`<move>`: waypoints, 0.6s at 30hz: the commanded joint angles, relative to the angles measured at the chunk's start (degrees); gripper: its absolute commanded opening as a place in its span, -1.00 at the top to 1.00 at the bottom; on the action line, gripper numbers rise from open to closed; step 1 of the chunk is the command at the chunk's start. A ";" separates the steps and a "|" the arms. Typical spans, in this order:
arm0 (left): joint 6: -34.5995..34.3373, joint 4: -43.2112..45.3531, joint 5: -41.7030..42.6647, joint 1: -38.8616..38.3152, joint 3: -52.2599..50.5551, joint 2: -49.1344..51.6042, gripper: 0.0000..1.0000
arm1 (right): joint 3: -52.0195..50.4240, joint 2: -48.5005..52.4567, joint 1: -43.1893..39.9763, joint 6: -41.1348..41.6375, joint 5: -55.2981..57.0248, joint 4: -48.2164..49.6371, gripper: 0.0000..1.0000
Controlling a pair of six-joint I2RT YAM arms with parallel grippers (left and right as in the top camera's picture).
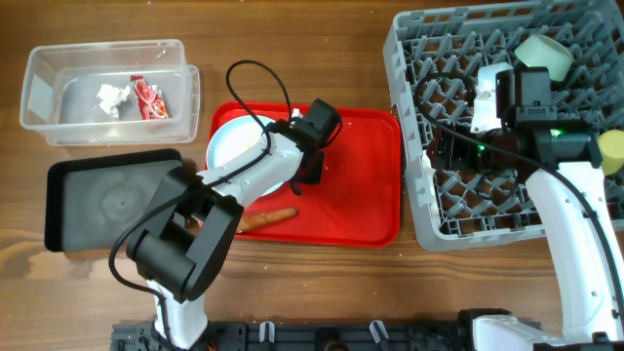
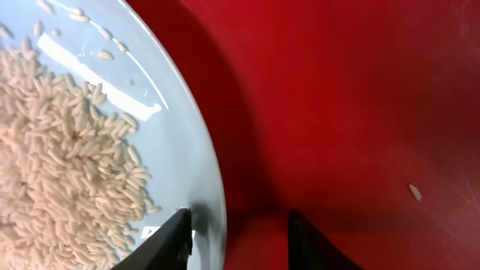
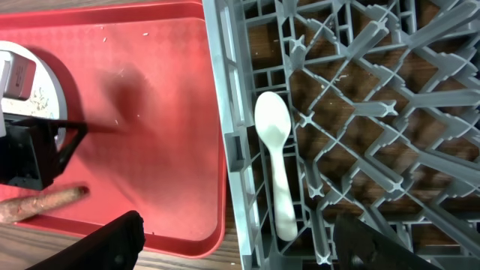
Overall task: Sort waste into correct bins and load items into the dishwasher rack
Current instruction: 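Grasp the rim of the light-blue rice plate with the left gripper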
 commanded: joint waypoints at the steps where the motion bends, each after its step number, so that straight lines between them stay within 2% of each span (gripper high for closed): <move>1: 0.26 -0.61 -2.10 0.00 0.04 1.95 0.46 | 0.85 -0.46 -0.02 -0.46 0.59 -0.26 -0.67; 13: 0.26 -2.97 -7.23 0.02 0.04 1.95 0.92 | 0.85 -0.48 -0.02 -0.44 0.59 -0.46 -0.67; 18: 0.26 -2.97 -7.26 0.02 0.07 1.95 0.92 | 0.85 -0.48 -0.02 -0.44 0.59 -0.48 -0.67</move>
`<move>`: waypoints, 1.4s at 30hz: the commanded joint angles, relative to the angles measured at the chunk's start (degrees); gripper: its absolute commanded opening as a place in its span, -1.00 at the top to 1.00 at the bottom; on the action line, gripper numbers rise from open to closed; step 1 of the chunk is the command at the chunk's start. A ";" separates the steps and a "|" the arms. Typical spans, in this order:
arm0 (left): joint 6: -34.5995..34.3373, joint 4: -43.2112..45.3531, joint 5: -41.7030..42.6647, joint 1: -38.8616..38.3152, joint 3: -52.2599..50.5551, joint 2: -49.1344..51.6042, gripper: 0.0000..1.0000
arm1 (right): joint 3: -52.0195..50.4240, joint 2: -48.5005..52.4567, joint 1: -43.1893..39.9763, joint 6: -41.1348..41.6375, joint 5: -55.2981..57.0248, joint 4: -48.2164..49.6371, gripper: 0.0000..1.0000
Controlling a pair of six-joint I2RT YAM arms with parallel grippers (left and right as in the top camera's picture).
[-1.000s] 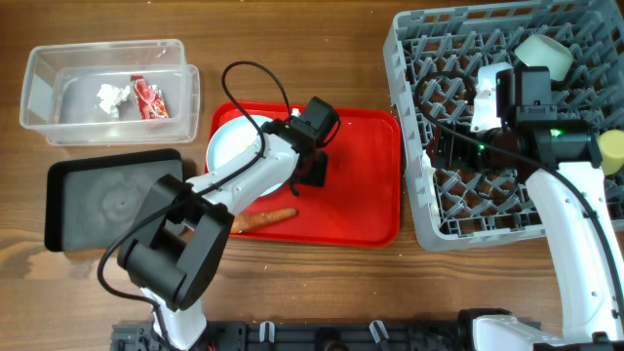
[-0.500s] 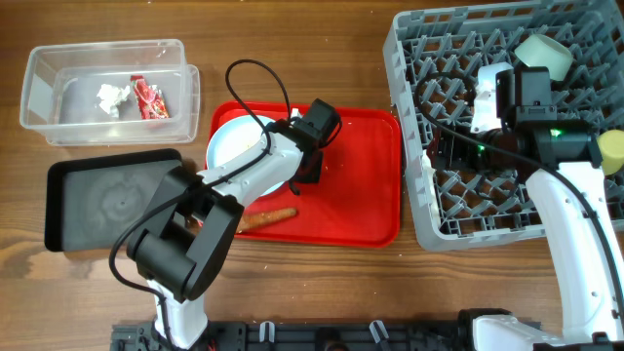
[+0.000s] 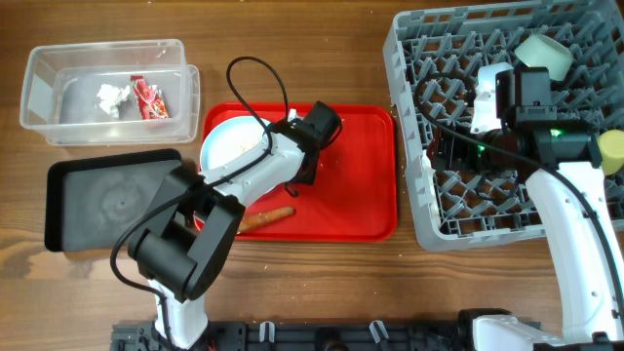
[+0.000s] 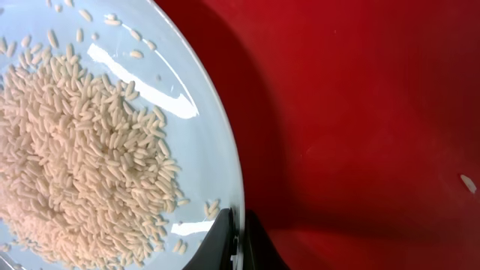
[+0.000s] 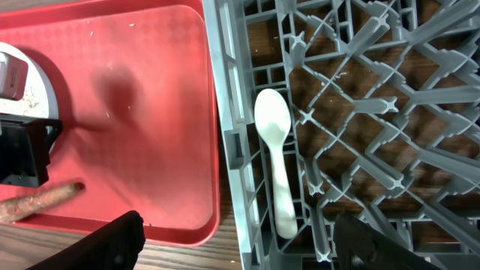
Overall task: Sort waste into correct bins and load items into the dishwasher rack
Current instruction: 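Grasp the rim of the light-blue rice plate with the left gripper, then carry the plate left and tip the rice onto the black tray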
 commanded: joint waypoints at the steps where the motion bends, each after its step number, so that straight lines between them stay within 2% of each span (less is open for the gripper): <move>1: -0.52 -0.28 -0.76 0.28 -0.11 1.66 0.92 | 0.85 -0.48 -0.02 -0.46 0.59 -0.11 -0.67; 6: -0.52 -3.23 -4.81 0.26 0.42 1.51 0.92 | 0.85 -0.48 -0.02 -0.46 0.59 -0.37 -0.67; 17: -0.50 -6.86 -5.05 0.28 1.60 0.66 0.92 | 0.85 -0.48 -0.02 -0.46 0.59 -1.05 -0.67; 25: -0.61 -13.29 -5.68 0.28 7.72 -0.13 0.92 | 0.85 -0.48 -0.02 -0.44 0.59 -1.25 -0.66; 42: -4.74 -20.09 -6.56 0.28 8.94 -4.87 0.92 | 0.85 -0.48 -0.02 -0.44 0.59 -1.36 -0.66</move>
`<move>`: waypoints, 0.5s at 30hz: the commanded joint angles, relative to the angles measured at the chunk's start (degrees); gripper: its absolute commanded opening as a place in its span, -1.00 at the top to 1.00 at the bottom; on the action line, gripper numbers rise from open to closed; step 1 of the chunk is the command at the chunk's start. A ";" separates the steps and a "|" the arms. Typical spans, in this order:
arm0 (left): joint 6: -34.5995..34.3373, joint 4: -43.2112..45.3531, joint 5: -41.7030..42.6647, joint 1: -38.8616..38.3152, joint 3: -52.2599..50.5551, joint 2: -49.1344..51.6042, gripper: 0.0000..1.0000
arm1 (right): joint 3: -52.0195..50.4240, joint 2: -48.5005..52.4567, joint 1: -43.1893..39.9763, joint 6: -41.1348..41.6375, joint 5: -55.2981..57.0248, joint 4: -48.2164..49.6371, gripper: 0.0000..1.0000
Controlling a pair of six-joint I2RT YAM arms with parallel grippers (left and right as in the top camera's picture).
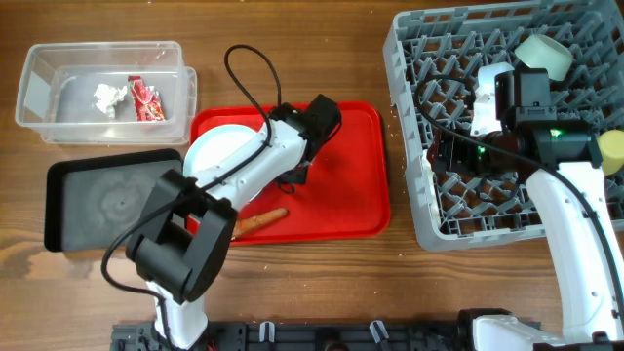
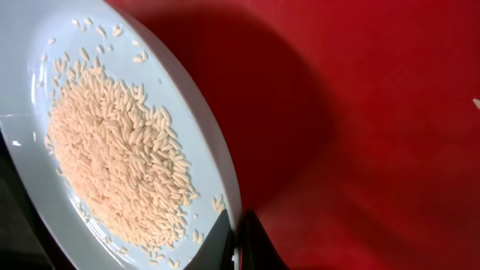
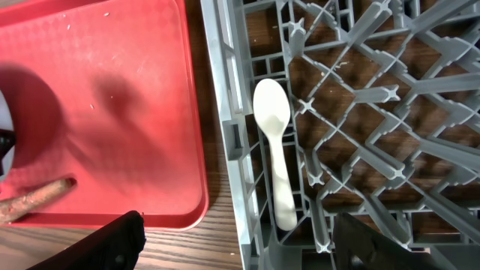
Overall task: Sort waste into correct bins and load items into the dishwasher rack
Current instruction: 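Carry the plate left and tip the rice onto the black tray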
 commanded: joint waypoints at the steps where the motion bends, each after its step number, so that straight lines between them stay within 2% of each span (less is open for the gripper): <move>1: -2.71 -1.62 -2.29 0.26 1.22 -4.70 0.92 | 0.85 -0.48 -0.02 -0.42 0.59 -0.02 -0.66; 9: -2.91 -5.66 -2.27 1.01 1.22 -9.79 0.92 | 0.85 -0.48 -0.02 -0.42 0.59 0.00 -0.66; 15: -2.89 -7.69 -2.25 4.61 1.22 -11.41 0.92 | 0.85 -0.48 -0.02 -0.39 0.59 -0.02 -0.66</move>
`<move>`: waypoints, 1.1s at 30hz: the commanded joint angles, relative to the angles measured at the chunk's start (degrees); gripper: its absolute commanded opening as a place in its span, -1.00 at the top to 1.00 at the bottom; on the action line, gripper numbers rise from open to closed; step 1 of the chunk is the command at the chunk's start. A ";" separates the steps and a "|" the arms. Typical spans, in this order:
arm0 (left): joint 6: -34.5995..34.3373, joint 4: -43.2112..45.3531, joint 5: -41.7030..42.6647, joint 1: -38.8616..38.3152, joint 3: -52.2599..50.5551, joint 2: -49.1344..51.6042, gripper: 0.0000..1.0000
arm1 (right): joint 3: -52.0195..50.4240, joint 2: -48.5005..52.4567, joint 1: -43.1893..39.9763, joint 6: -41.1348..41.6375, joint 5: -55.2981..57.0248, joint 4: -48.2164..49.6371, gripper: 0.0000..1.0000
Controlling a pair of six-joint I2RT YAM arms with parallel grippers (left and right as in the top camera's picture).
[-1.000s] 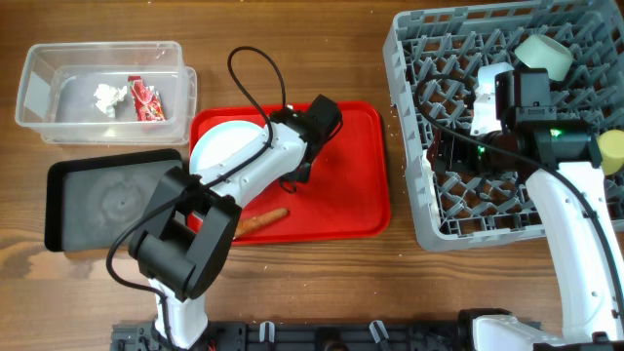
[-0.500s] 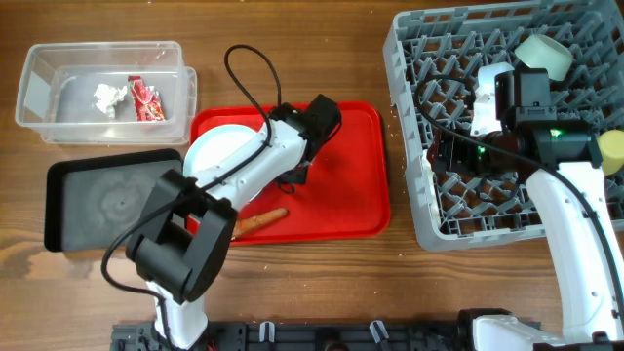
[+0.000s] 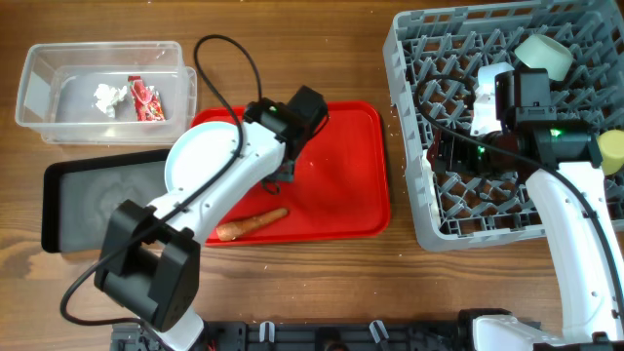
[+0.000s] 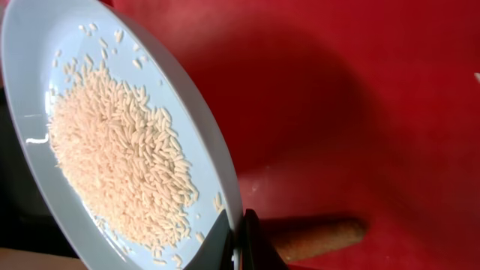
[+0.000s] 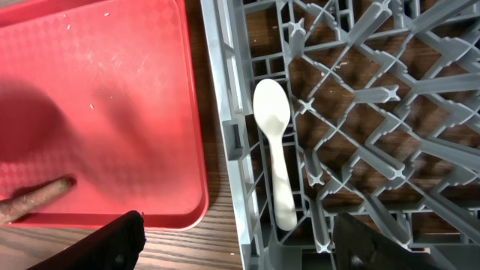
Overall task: Sort waste into correct bins and load items into the dishwasher rack
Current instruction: 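Carry the plate left and tip the rice onto the black tray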
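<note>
A pale blue plate point(image 3: 203, 161) heaped with rice point(image 4: 120, 150) hangs tilted over the left end of the red tray point(image 3: 341, 195). My left gripper point(image 4: 236, 244) is shut on the plate's rim. A brown carrot-like stick point(image 3: 252, 223) lies on the tray's front left, also seen as the stick point(image 4: 319, 234) under the plate. My right gripper point(image 5: 236, 247) stands open over the left edge of the grey dishwasher rack point(image 3: 439, 210), where a white spoon point(image 5: 274, 154) lies.
A black bin point(image 3: 102, 210) sits left of the tray, partly under the plate. A clear bin point(image 3: 58, 58) with wrappers stands at the back left. A white cup point(image 3: 543, 54) and a yellow object point(image 3: 612, 151) are in the rack.
My left gripper has carried the plate further left and higher, so it now overhangs the tray's left end towards the black bin. The carrot stick now shows whole. The right arm is unchanged.
My left gripper stood open astride the plate's rim on the tray. It then shut on the rim. The plate then tilted up and the tray slid left a little. Now the plate hangs at the tray's left end. The right gripper stayed open over the rack.
</note>
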 commanded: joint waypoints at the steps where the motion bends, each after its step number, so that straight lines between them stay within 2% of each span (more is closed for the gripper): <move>1: -1.20 -1.03 -1.81 3.65 1.18 -2.78 0.92 | 0.85 -0.48 -0.02 -0.39 0.59 -0.04 -0.66; 10: -0.52 -1.25 0.37 14.38 1.18 -8.55 0.92 | 0.85 -0.48 -0.02 -0.42 0.59 -0.04 -0.65; 13: 3.23 -0.24 6.91 19.37 1.18 -10.03 0.92 | 0.85 -0.48 -0.02 -0.39 0.59 -0.04 -0.66; 17: 4.13 0.02 13.16 25.88 1.18 -10.21 0.92 | 0.85 -0.48 -0.02 -0.42 0.59 -0.07 -0.66; 24: 11.10 2.64 33.05 40.00 1.18 -10.21 0.92 | 0.85 -0.48 -0.02 -0.44 0.61 -0.15 -0.66; 27: 11.82 2.60 41.09 46.29 1.18 -10.21 0.92 | 0.85 -0.48 -0.02 -0.46 0.61 -0.26 -0.66; 33: 19.87 0.55 61.16 58.55 1.18 -10.21 0.92 | 0.85 -0.48 -0.02 -0.48 0.61 -0.31 -0.66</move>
